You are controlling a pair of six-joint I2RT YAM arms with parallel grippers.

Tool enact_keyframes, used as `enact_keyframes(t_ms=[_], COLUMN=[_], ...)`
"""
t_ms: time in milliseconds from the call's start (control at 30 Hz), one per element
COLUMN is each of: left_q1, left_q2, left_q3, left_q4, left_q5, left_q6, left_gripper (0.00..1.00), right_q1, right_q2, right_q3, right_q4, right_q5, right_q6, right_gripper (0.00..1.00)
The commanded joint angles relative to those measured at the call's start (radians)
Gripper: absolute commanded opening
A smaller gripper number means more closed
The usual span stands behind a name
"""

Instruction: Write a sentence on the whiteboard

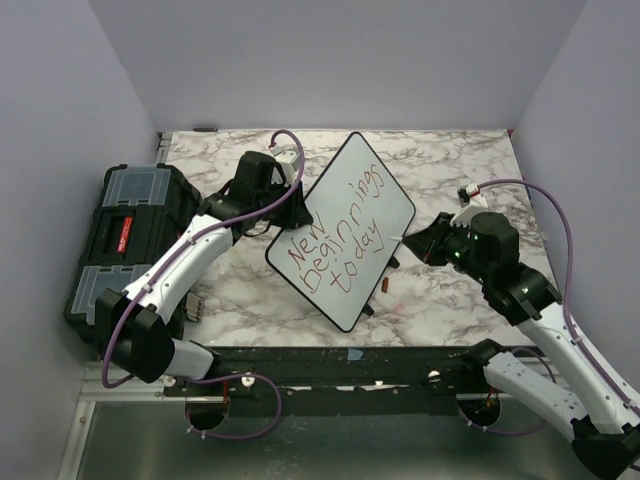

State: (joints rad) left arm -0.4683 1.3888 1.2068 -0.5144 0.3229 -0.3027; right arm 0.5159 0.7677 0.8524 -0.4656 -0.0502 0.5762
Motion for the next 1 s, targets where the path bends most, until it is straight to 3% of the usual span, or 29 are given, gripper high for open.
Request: enact_keyframes(t_ms=[0,433,967], left_q1=[-0.035,-0.033,-0.032], left_q2=[0.055,0.032,0.035], left_q3=[-0.064,-0.123,-0.121], left_q4=[-0.259,-0.267,-0.234], left_q5=[-0.085,-0.143,-0.208], left_q6=[0.147,0.132,0.131], left_gripper=[0.0,0.0,0.2], right_q1=[0.006,0.005,0.005], right_q2=[-0.018,-0.033,-0.025], right_q3=[-0.025,-0.049,-0.07], right_q4=[-0.036,-0.028,-0.017], right_q5=[-0.005,-0.011,-0.005], right_q6=[0.007,0.008,0.004], right_gripper=[0.01,0.01,0.01])
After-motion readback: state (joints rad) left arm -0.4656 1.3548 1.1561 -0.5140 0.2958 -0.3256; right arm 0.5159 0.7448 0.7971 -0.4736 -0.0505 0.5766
